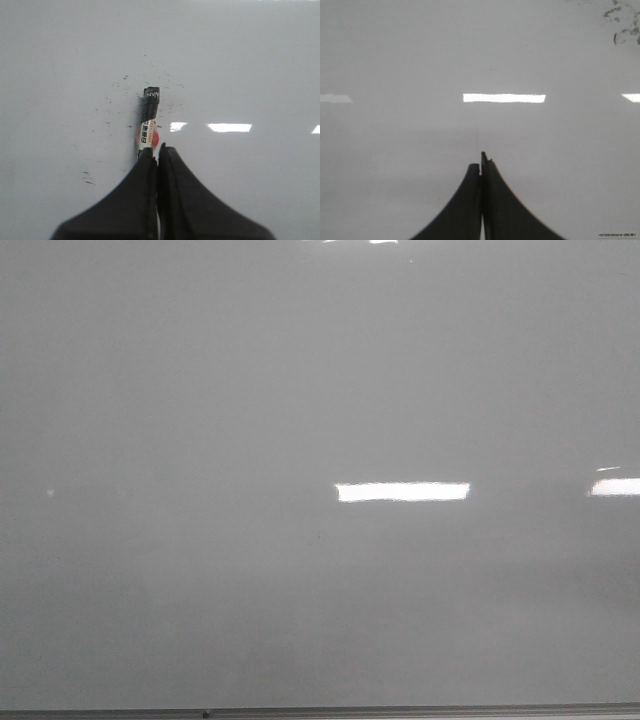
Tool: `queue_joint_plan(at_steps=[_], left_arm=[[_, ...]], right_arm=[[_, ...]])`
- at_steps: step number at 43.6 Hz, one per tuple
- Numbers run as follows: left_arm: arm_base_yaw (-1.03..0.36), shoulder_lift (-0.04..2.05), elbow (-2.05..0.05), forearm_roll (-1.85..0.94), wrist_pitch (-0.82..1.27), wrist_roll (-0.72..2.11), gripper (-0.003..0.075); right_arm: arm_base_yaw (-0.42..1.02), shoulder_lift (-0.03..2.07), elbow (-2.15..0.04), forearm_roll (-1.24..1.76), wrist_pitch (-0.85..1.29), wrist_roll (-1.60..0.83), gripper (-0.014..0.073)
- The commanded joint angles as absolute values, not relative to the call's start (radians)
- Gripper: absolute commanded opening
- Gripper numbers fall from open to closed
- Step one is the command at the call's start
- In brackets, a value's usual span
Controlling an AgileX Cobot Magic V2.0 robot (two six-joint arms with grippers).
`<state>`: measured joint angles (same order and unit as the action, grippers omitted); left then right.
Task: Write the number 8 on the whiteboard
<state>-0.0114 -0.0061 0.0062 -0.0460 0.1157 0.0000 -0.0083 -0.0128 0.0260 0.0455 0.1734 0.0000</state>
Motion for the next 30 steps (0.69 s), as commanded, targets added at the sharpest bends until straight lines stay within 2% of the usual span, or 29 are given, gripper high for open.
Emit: queue_joint_plan(at_steps=[1, 8, 15, 21, 30], left_arm=[[-0.012, -0.019, 0.020, -0.055, 0.000, 0.000, -0.0021], [-0.012, -0.019, 0.020, -0.057, -0.119, 0.000, -0.0021], [-0.012, -0.017, -0.011, -0.062, -0.276, 0.000, -0.0021], [-0.012, 0.033, -0.125, -0.029, -0.189, 0.019, -0.0021], [-0.012, 0.255, -0.298, 0.032, -0.033, 0.019, -0.0021]], right_arm=[[-0.009, -0.029, 0.024, 0.032, 0.075, 0.000, -0.0068], [-0.009, -0.029, 0.004, 0.032, 0.010, 0.000, -0.0068], [-0.009, -0.024, -0.126, 0.029, 0.116, 0.000, -0.0067], [-0.009, 0.048, -0.287, 0.012, 0.276, 0.000, -0.0067], [-0.009, 0.271, -0.480, 0.012, 0.357, 0.000, -0.0067]])
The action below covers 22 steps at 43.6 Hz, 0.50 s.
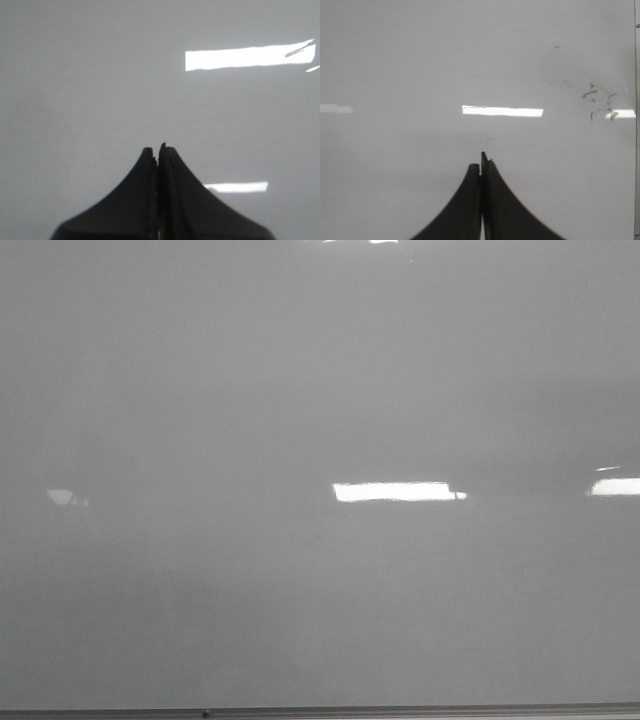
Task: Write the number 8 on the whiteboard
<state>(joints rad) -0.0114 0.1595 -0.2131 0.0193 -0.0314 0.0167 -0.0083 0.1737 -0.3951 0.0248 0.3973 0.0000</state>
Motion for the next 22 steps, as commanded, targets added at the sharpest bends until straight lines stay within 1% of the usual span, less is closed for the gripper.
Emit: queue_joint_plan(at_steps=[1, 8, 14, 16, 17, 20, 21, 22], left_arm=[[-0.012, 0.291, -0.318, 0.032, -0.010, 0.019, -0.0021], [-0.012, 0.452, -0.378, 0.030, 0.023, 0.017, -0.0021], [-0.012, 0.507, -0.380, 0.024, 0.021, 0.015, -0.0018], [-0.012, 0.515, -0.380, 0.022, 0.028, 0.015, 0.0003], [-0.012, 0.516, -0.380, 0.022, 0.027, 0.015, 0.0024], [-0.012, 0.519, -0.380, 0.022, 0.027, 0.015, 0.0149], [-0.012, 0.519, -0.380, 0.022, 0.027, 0.015, 0.0220], [-0.012, 0.519, -0.380, 0.022, 0.027, 0.015, 0.0278]], right_arm=[[-0.009, 0.308, -0.496, 0.012, 0.356, 0.000, -0.0067], [-0.009, 0.410, -0.535, 0.012, 0.348, 0.000, -0.0067], [-0.009, 0.427, -0.531, 0.012, 0.355, 0.000, -0.0062], [-0.009, 0.427, -0.529, 0.012, 0.356, 0.000, -0.0037], [-0.009, 0.427, -0.528, 0.012, 0.356, 0.000, -0.0014], [-0.009, 0.427, -0.526, 0.012, 0.359, 0.000, 0.0111], [-0.009, 0.427, -0.526, 0.012, 0.359, 0.000, 0.0160], [-0.009, 0.427, -0.526, 0.012, 0.361, 0.000, 0.0230]])
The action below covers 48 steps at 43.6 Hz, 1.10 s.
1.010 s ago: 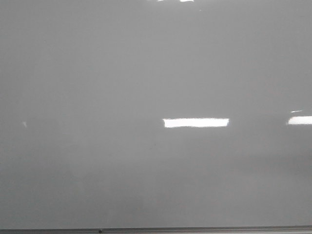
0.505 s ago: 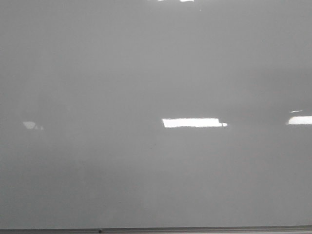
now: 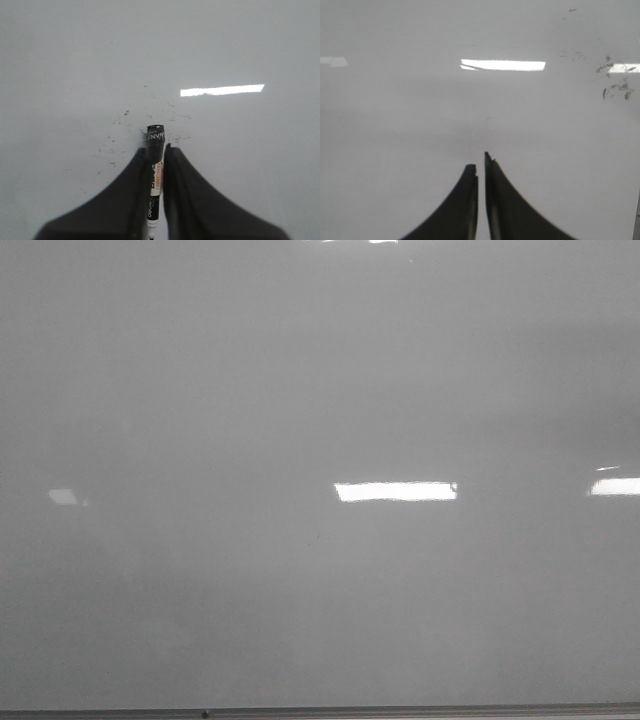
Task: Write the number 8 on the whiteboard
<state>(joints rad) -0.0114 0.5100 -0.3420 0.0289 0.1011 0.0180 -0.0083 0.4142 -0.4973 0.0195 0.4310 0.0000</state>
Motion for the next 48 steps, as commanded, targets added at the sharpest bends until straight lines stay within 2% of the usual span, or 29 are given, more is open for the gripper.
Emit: queue_joint_plan(at_steps=[1, 5, 7, 9, 22, 34, 41, 48], left_arm=[[-0.012, 0.519, -0.380, 0.022, 0.027, 0.015, 0.0358], [-0.012, 0.519, -0.380, 0.022, 0.027, 0.015, 0.0561], [-0.012, 0.519, -0.380, 0.022, 0.027, 0.015, 0.0620], [-0.012, 0.519, -0.380, 0.022, 0.027, 0.015, 0.0645], [-0.012, 0.598, -0.384, 0.028, 0.075, 0.015, 0.0566], [-0.012, 1.036, -0.553, 0.081, 0.293, 0.015, 0.0561], [-0.012, 1.242, -0.629, 0.081, 0.265, 0.015, 0.0550], [-0.012, 1.349, -0.664, 0.083, 0.197, 0.015, 0.0513]], right_arm=[[-0.009, 0.427, -0.526, 0.012, 0.363, 0.000, 0.0300], [-0.009, 0.427, -0.526, 0.012, 0.363, 0.000, 0.0472], [-0.009, 0.427, -0.526, 0.012, 0.363, 0.000, 0.0521], [-0.009, 0.427, -0.526, 0.012, 0.360, 0.000, 0.0547], [-0.009, 0.427, -0.526, 0.012, 0.355, 0.000, 0.0550], [-0.007, 0.427, -0.526, 0.012, 0.355, 0.000, 0.0550], [-0.007, 0.427, -0.526, 0.012, 0.355, 0.000, 0.0550], [-0.007, 0.427, -0.526, 0.012, 0.355, 0.000, 0.0550]])
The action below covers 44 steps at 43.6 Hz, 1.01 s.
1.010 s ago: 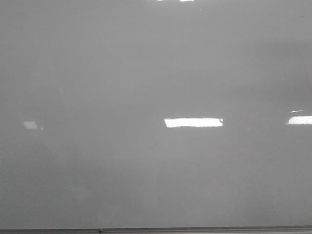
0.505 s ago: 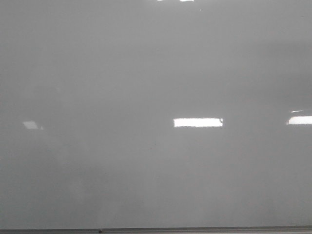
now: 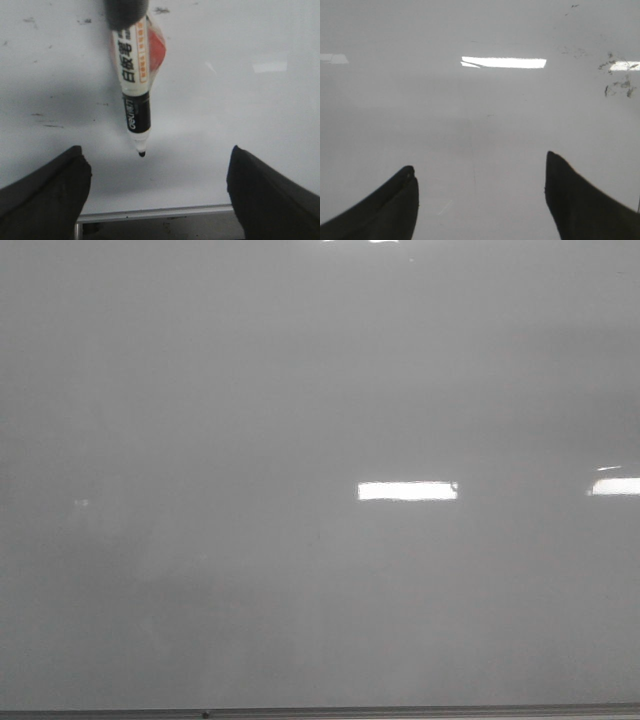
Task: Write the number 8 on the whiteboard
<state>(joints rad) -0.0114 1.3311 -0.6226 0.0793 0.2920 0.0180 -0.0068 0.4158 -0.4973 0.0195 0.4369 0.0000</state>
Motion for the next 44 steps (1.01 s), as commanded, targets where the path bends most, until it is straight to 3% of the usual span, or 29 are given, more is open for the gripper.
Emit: queue_joint_plan(at_steps=[1, 26, 30, 38, 44], left_arm=[[-0.012, 1.358, -0.666, 0.089, 0.175, 0.015, 0.0507], [0.028, 1.457, -0.666, 0.103, 0.000, 0.015, 0.0482], [0.028, 1.457, -0.666, 0.103, -0.018, 0.015, 0.0412], [0.028, 1.457, -0.666, 0.103, -0.016, 0.015, 0.0169], [0.028, 1.457, -0.666, 0.103, 0.007, 0.015, 0.0051]], right_arm=[[-0.007, 0.427, -0.526, 0.012, 0.355, 0.000, 0.0550], [-0.007, 0.427, -0.526, 0.012, 0.356, 0.000, 0.0550], [-0.007, 0.427, -0.526, 0.012, 0.356, 0.000, 0.0550], [-0.007, 0.427, -0.526, 0.012, 0.356, 0.000, 0.0550], [-0.007, 0.427, -0.526, 0.012, 0.356, 0.000, 0.0550]])
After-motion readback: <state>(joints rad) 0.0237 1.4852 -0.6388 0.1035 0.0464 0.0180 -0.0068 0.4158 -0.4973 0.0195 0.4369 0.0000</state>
